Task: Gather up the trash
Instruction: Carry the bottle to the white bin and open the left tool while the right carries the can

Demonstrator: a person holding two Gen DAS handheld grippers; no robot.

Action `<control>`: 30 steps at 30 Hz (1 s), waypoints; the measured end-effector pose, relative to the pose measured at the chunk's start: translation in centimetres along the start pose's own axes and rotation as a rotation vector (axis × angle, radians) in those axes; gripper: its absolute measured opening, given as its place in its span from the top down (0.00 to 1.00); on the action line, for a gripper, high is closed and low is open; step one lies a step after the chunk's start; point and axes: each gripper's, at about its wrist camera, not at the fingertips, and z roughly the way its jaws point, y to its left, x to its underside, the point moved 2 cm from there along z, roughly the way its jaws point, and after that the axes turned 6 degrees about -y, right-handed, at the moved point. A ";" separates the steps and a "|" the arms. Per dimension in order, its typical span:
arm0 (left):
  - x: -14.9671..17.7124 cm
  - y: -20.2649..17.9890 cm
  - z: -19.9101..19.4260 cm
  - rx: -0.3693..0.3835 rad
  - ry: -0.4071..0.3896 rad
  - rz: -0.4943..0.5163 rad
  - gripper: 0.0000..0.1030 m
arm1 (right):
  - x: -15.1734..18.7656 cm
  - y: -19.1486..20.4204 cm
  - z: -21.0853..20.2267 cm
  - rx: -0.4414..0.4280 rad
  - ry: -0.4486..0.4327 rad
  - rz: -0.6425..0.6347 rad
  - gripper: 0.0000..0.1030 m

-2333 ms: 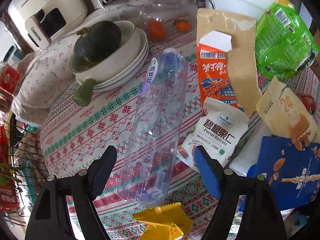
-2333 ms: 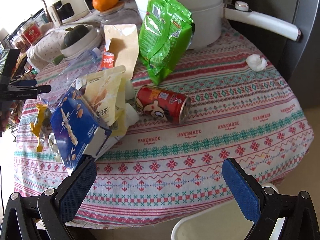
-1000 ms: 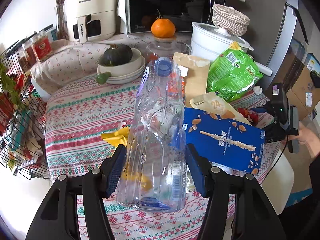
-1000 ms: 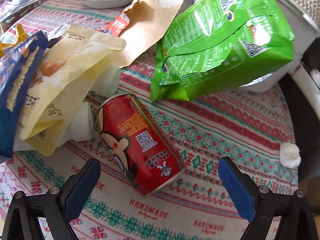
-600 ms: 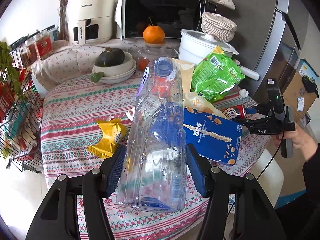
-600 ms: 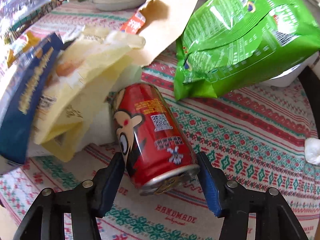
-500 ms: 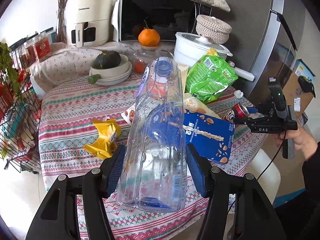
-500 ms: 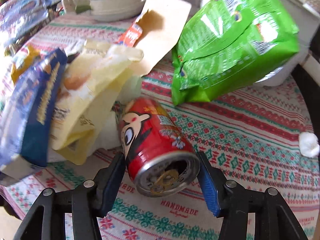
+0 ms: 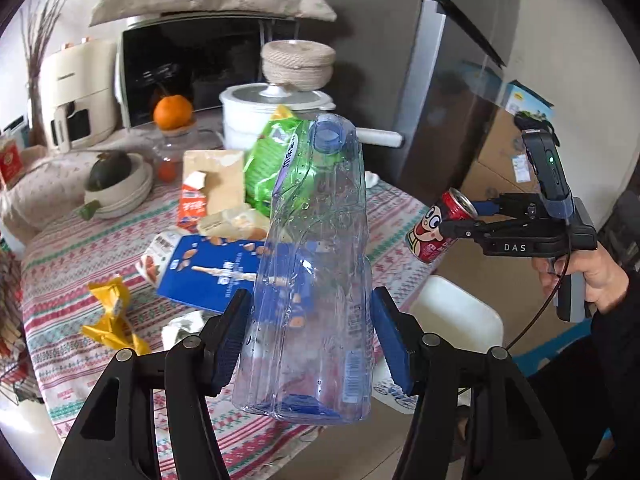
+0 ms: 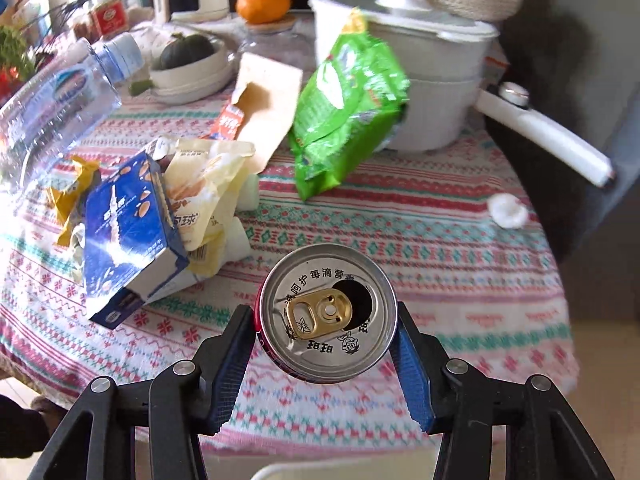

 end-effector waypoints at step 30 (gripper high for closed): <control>11.4 -17.6 17.3 0.213 0.462 0.262 0.37 | 17.2 -12.0 -6.3 0.263 0.253 0.367 0.43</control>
